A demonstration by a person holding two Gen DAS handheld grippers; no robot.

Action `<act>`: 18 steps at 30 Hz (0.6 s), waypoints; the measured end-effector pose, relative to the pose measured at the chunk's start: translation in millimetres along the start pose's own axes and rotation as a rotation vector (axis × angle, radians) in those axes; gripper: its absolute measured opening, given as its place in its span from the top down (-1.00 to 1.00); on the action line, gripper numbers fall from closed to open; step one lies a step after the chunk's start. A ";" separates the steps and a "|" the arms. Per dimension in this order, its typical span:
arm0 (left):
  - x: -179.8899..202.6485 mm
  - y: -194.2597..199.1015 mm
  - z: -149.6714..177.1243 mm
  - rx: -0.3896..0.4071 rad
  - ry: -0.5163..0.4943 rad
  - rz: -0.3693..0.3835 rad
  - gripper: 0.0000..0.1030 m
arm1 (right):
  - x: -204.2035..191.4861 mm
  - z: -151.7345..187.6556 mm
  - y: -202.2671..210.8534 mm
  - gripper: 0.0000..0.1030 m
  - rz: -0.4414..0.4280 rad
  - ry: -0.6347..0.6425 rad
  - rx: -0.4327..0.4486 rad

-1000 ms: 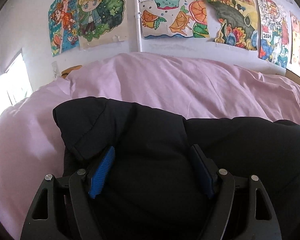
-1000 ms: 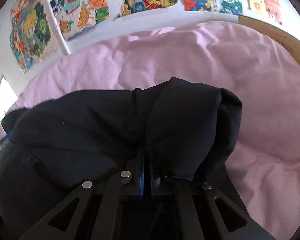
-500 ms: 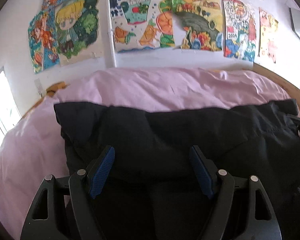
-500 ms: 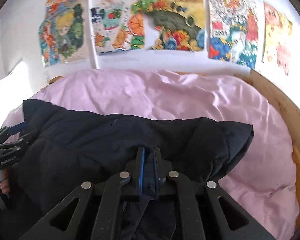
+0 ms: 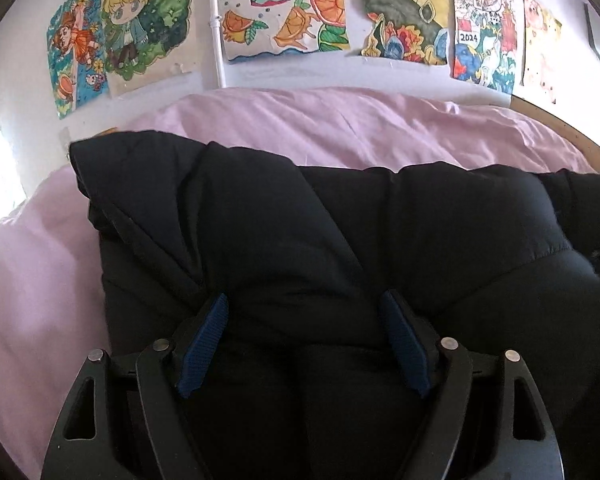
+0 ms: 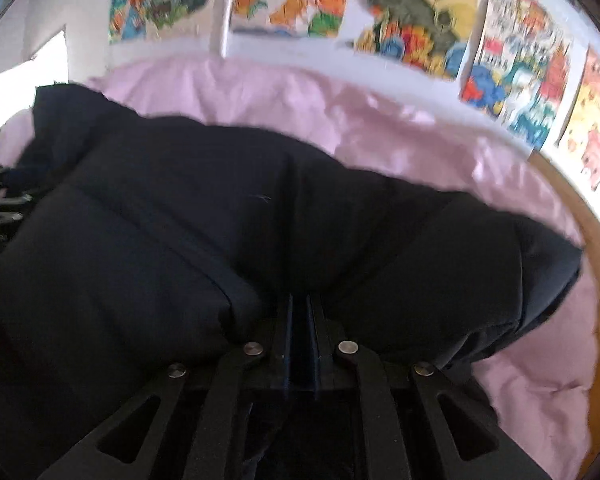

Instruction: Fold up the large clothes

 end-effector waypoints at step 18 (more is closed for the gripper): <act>14.1 21.8 4.9 -0.077 0.053 0.117 -0.55 | -29.9 -28.2 61.9 0.48 -0.187 0.028 0.083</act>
Point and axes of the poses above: each gripper's, at about its wrist camera, not at the fingertips, and y roughly against the way its jaws point, x to its right, z to its underside, the point moved 9 cm from there along -y, roughly the way its jaws point, and after that the axes turned 14 degrees about z, right-handed, at the moved point
